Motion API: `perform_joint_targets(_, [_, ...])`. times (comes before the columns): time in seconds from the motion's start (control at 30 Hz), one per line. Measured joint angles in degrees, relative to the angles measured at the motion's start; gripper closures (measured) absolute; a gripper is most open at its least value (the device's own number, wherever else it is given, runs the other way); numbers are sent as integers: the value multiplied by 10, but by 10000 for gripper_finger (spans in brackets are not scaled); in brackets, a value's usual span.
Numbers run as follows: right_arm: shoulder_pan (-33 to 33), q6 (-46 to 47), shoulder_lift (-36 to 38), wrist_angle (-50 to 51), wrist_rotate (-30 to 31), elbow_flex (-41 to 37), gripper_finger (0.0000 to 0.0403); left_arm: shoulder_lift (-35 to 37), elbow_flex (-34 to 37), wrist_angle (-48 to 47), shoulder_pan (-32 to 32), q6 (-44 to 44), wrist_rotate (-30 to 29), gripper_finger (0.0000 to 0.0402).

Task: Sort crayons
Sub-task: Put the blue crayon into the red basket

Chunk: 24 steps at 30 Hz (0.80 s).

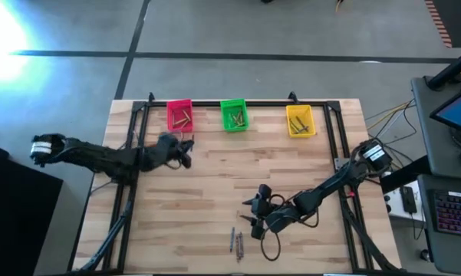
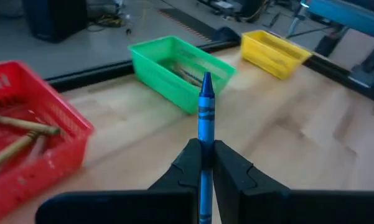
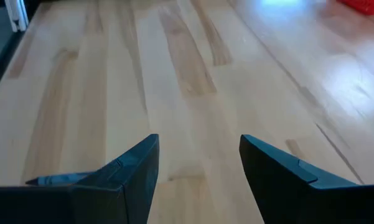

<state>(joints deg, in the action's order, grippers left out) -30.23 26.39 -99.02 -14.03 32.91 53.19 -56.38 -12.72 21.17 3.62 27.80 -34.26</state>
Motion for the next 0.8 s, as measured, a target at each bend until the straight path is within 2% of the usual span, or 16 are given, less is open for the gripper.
perform_joint_targets(0.07, [2, 0, 3, 1, 0, 0, 188, 3, -9, -2, 50, -16, 30, 401])
perform_joint_targets(0.23, [1, 1, 3, 4, -3, 0, 188, -3, -38, -28, 159, -54, 59, 401])
perform_joint_targets(0.43, [2, 0, 3, 5, -3, 0, 188, -46, -88, -69, 275, -78, 150, 401])
perform_joint_targets(0.63, [2, 1, 3, 6, -3, 0, 188, -114, -135, -107, 347, -73, 140, 379])
perform_joint_targets(0.8, [1, 2, 3, 13, -3, 0, 188, -177, -164, -118, 379, -56, 140, 348])
